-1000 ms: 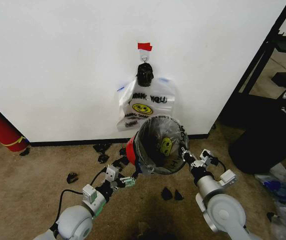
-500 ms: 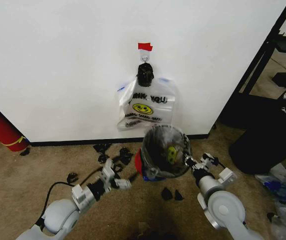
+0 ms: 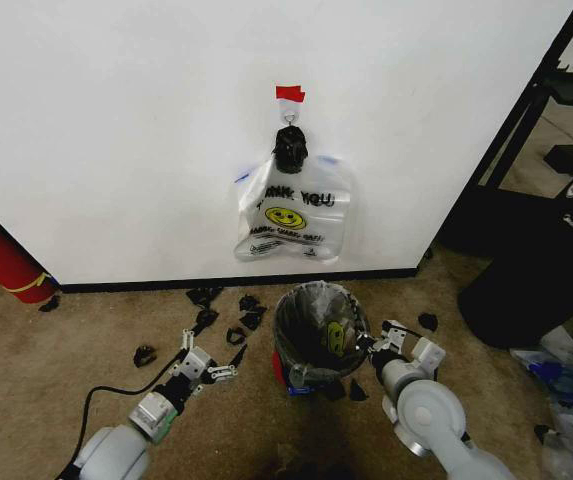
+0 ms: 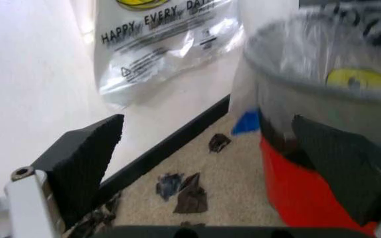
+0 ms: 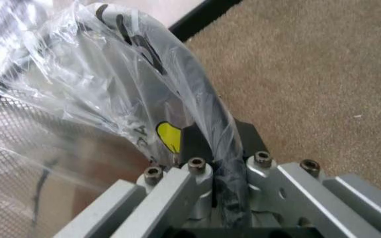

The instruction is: Pick up the garbage bag from the wall and place it over the trash bin.

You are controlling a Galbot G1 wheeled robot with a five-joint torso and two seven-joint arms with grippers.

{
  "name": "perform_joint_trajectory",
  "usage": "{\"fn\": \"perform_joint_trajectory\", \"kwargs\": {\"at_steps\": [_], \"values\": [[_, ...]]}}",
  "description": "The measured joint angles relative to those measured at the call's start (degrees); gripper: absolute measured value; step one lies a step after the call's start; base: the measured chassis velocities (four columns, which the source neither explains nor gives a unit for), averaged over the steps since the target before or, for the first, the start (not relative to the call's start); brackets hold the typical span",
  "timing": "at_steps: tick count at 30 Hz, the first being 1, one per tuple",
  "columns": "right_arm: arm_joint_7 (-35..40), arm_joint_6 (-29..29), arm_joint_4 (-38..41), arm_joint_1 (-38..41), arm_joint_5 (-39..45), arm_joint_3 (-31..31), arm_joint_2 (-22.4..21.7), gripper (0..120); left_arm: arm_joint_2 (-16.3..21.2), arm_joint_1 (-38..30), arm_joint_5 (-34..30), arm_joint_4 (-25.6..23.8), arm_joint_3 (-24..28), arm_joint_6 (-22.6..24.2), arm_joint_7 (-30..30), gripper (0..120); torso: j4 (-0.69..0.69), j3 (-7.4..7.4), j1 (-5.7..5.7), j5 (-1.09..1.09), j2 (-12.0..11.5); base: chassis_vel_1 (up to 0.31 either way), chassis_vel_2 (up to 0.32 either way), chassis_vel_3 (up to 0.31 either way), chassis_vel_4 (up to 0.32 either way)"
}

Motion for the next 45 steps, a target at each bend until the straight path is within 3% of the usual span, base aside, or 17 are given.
{"fn": "perform_joint_trajectory", "kwargs": {"at_steps": [11,19,25,41,45], "values": [[-2.63,0.52,-3.45,0.69,-4.4,-3.05,-0.01,0,-0.57,0.02,0.26,-0.08,0.97,0.0,0.17,100,-0.02,-0.01,0.0,-0.01,0.01,0.0,0.0,0.0,0.0],[-2.68,-1.37,-0.81,-0.75,-4.49,-1.7,0.04,0,-0.29,1.0,0.5,-1.18,0.44,-0.18,0.2,100,0.01,0.01,0.0,0.03,0.0,0.0,0.0,0.0,0.0],[-2.9,-1.91,0.28,-1.72,-4.55,-1.02,-0.24,7,-0.35,1.71,0.65,-1.85,0.18,-0.23,0.18,100,0.0,0.0,0.0,0.02,-0.01,0.0,0.0,0.0,0.0],[-1.86,-2.44,1.54,-2.49,-6.2,-0.97,-0.7,60,-0.43,3.32,0.95,-3.16,-0.59,-0.21,-0.09,100,0.0,0.0,0.0,0.01,-0.01,0.0,0.0,0.0,0.0],[-2.88,-0.98,4.51,-4.34,-8.98,-0.79,-1.37,79,-0.6,3.33,0.97,-3.2,-0.62,-0.18,-0.31,100,0.0,0.0,0.0,0.01,-0.01,0.0,0.0,0.0,0.0]]}}
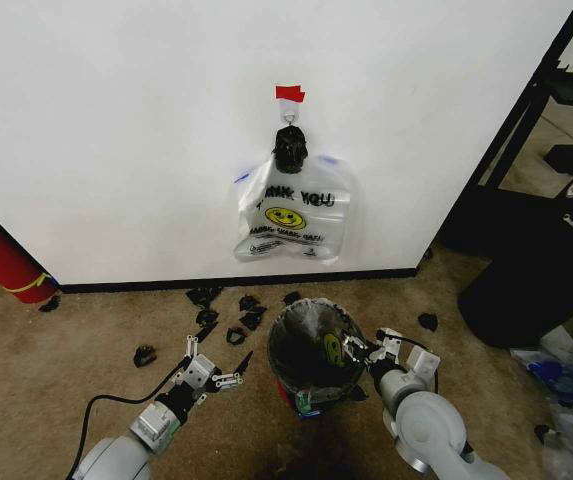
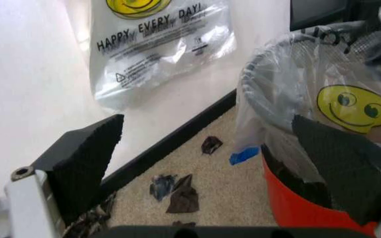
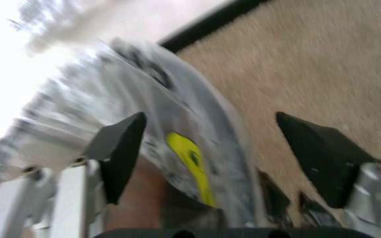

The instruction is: Pick up the garbage bag from the wall and place it over the trash bin.

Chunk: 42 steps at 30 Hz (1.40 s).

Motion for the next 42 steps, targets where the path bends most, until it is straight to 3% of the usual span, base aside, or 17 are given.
{"fn": "perform_joint_trajectory", "kwargs": {"at_steps": [4,7,8,11,14,18,23,29,35,42], "values": [[-5.22,5.21,2.65,-1.67,-5.14,0.18,-0.42,92,-0.32,-0.16,-0.17,-0.01,-0.01,0.01,-0.31,100,0.0,0.0,0.0,0.0,0.0,0.0,0.0,0.0,0.0],[-18.54,19.12,1.56,-2.84,-16.02,0.5,-0.35,99,-1.5,-0.98,-2.39,-1.09,-0.32,0.02,-1.2,100,0.0,0.0,0.0,-0.01,0.0,0.0,0.0,0.0,0.0],[-18.54,19.12,1.56,-2.84,-16.02,0.5,-0.35,99,-1.5,-0.98,-2.39,-1.09,-0.32,0.02,-1.2,100,0.0,0.0,0.0,-0.01,0.0,0.0,0.0,0.0,0.0],[-31.2,36.37,-3.74,-2.63,-29.99,3.43,1.43,100,-2.9,-2.26,-6.46,-3.43,-0.74,0.17,-2.83,100,0.01,0.0,0.0,0.01,0.0,0.0,0.0,0.0,0.0],[-33.85,45.32,-6.17,-2.77,-43.98,8.28,3.21,100,-4.97,-4.25,-11.34,-6.79,-2.01,0.37,-4.21,100,0.0,0.0,0.0,0.0,0.0,0.0,0.0,0.0,0.0],[-27.79,44.72,-4.66,-4.85,-52.17,11.5,5.32,100,-9.25,-6.05,-16.09,-9.57,-4.37,0.38,-5.62,100,-0.01,0.0,0.0,0.0,0.0,0.0,0.0,0.0,0.0],[-18.61,41.83,-1.72,-8.78,-54.27,14.0,11.54,100,-16.29,-5.78,-20.14,-10.57,-7.42,-0.39,-5.87,100,-0.01,-0.01,0.0,0.0,0.0,0.0,0.0,0.0,0.0],[-17.18,43.63,-1.79,-10.8,-55.55,13.86,14.62,100,-17.43,-5.16,-20.05,-9.51,-8.39,-6.07,-4.08,100,0.0,0.0,0.0,0.0,0.0,0.0,0.0,0.0,0.0],[-18.03,44.82,-0.99,-11.28,-57.18,14.29,14.3,100,-17.53,-4.74,-19.59,-8.77,-8.34,-7.29,-3.81,100,0.0,0.0,0.0,0.0,0.0,0.0,0.0,0.0,0.0],[-18.21,46.77,0.21,-11.93,-59.43,14.99,12.24,100,-20.92,-2.89,-16.3,-10.28,-8.27,-7.1,-3.36,100,0.0,0.0,0.0,0.0,0.0,0.0,0.0,0.0,0.0]]}}
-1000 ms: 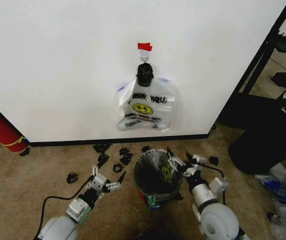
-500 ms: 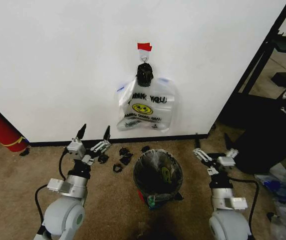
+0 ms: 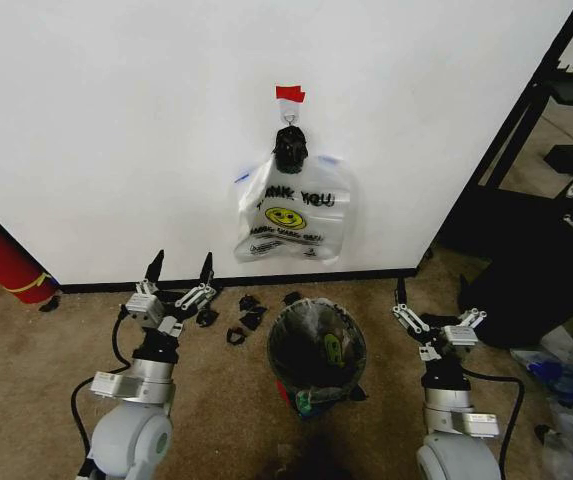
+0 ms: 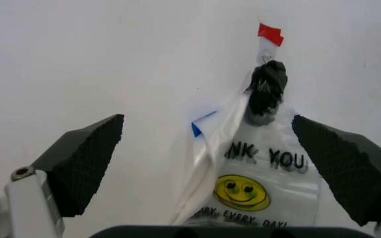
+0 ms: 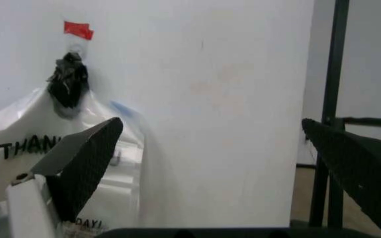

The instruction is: Pick up the garbage bag from the wall and place it over the trash bin.

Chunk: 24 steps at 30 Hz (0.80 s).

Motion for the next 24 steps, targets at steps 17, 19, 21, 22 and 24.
{"fn": "perform_joint_trajectory", "kwargs": {"at_steps": [17,19,21,22,24], "values": [[-2.08,3.54,-1.9,0.78,-0.1,-1.6,-1.8,100,-4.62,3.51,9.75,0.76,-3.14,-6.74,1.28,100,-0.01,0.0,0.0,-0.01,0.0,0.0,0.0,0.0,0.0],[-2.07,3.68,-2.19,0.9,-0.11,-1.6,-1.86,100,-5.24,3.92,10.15,0.83,-3.01,-7.18,1.28,100,0.0,0.0,0.0,0.0,0.0,0.0,0.0,0.0,0.0],[-1.89,3.78,-2.5,1.07,-0.13,-1.6,-2.06,100,-5.76,4.75,9.95,0.52,-2.42,-7.09,1.12,100,0.0,0.0,0.0,0.0,0.0,0.0,0.0,0.0,0.0],[-1.76,3.78,-2.54,1.18,-0.09,-1.63,-2.22,100,-5.94,5.11,9.65,0.0,-2.08,-6.71,0.98,100,0.0,0.0,0.0,-0.01,0.0,0.0,0.0,0.0,0.0],[-1.66,3.78,-2.65,1.36,0.11,-1.71,-2.34,100,-6.11,5.12,9.51,-0.47,-2.08,-6.32,0.9,100,0.0,0.0,0.0,0.0,0.0,0.0,0.0,0.0,0.0]]}}
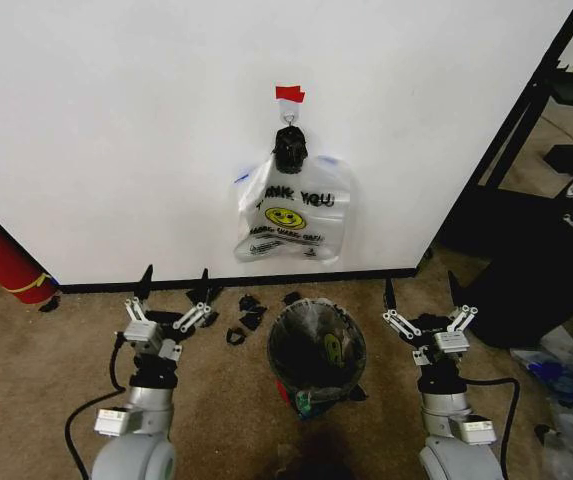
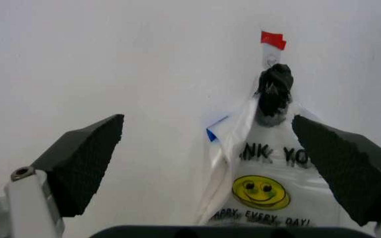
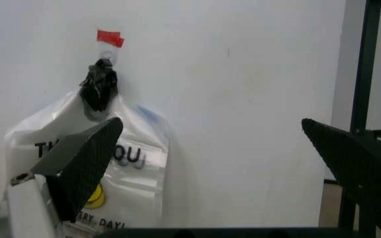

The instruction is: Pick up the garbage bag from the wall and place it over the trash bin.

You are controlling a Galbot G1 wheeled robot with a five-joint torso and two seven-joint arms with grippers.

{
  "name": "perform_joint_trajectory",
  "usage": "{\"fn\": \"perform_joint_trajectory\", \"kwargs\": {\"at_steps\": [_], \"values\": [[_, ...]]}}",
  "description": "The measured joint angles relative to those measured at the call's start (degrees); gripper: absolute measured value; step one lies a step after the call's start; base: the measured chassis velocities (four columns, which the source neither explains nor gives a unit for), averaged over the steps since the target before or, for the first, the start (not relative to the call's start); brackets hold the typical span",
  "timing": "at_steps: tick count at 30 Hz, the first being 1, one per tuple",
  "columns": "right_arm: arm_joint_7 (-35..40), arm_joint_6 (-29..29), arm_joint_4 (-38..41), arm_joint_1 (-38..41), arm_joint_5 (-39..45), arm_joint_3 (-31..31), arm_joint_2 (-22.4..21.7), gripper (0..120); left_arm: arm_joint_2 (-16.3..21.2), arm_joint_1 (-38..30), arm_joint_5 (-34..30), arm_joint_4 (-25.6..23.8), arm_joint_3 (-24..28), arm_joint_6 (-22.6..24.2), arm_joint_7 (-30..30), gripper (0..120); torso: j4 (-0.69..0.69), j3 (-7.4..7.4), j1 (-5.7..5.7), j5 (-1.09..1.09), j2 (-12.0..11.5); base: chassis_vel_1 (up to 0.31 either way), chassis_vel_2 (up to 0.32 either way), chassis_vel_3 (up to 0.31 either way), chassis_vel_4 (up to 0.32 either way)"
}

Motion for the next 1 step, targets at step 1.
{"fn": "perform_joint_trajectory", "kwargs": {"at_steps": [1], "values": [[0.0,0.03,-0.07,0.09,0.09,-0.04,0.0,100,-0.13,-0.08,-0.02,-0.12,-0.11,0.13,0.0,100,0.0,0.0,0.0,0.0,0.0,0.0,0.0,0.0,0.0]]}}
